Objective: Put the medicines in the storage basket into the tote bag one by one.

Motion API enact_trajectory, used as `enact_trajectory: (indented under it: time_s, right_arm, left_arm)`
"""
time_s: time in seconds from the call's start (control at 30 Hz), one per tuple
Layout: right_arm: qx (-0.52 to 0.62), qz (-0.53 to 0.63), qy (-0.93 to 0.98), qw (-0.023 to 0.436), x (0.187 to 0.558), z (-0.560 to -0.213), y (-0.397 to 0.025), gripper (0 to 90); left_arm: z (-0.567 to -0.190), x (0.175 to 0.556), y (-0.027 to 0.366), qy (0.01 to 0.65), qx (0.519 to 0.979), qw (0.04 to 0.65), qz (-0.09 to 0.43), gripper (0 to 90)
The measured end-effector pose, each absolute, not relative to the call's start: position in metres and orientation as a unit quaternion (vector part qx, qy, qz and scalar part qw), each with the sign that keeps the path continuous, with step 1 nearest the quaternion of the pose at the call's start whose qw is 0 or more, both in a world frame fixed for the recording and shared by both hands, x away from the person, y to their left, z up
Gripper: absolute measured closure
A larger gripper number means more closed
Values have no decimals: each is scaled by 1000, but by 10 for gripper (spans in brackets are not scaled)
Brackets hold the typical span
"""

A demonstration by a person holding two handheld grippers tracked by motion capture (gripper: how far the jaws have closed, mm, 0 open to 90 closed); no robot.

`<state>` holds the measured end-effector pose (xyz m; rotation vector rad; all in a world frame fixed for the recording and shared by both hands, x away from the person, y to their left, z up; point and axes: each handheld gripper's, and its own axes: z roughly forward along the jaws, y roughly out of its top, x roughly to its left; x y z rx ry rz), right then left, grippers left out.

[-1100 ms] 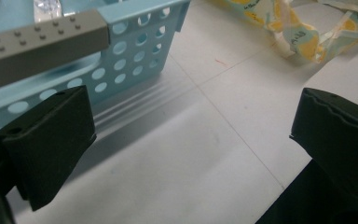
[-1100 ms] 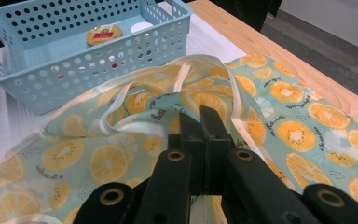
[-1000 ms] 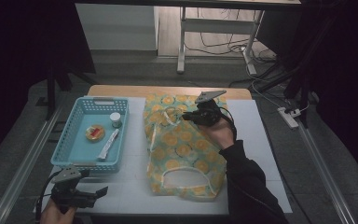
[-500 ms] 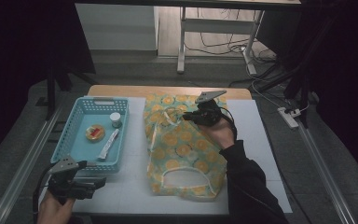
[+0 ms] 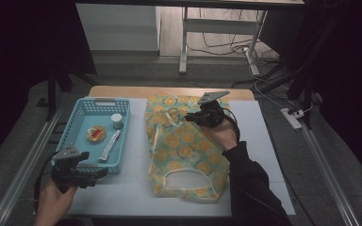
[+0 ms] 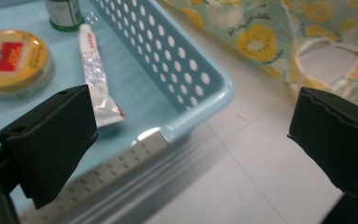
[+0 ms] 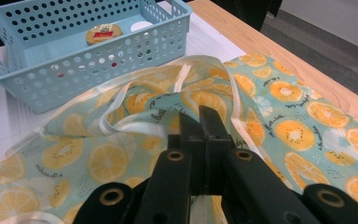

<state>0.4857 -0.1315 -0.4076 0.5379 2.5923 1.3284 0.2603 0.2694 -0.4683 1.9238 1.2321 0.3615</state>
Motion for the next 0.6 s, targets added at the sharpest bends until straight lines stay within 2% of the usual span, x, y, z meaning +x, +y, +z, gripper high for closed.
enact_trajectory:
  time_s: [0.6]
  right_arm:
    - [181, 447, 871, 90, 485, -407, -131, 900]
  left_arm:
    - [-457, 297, 282, 509, 757, 383, 146, 5]
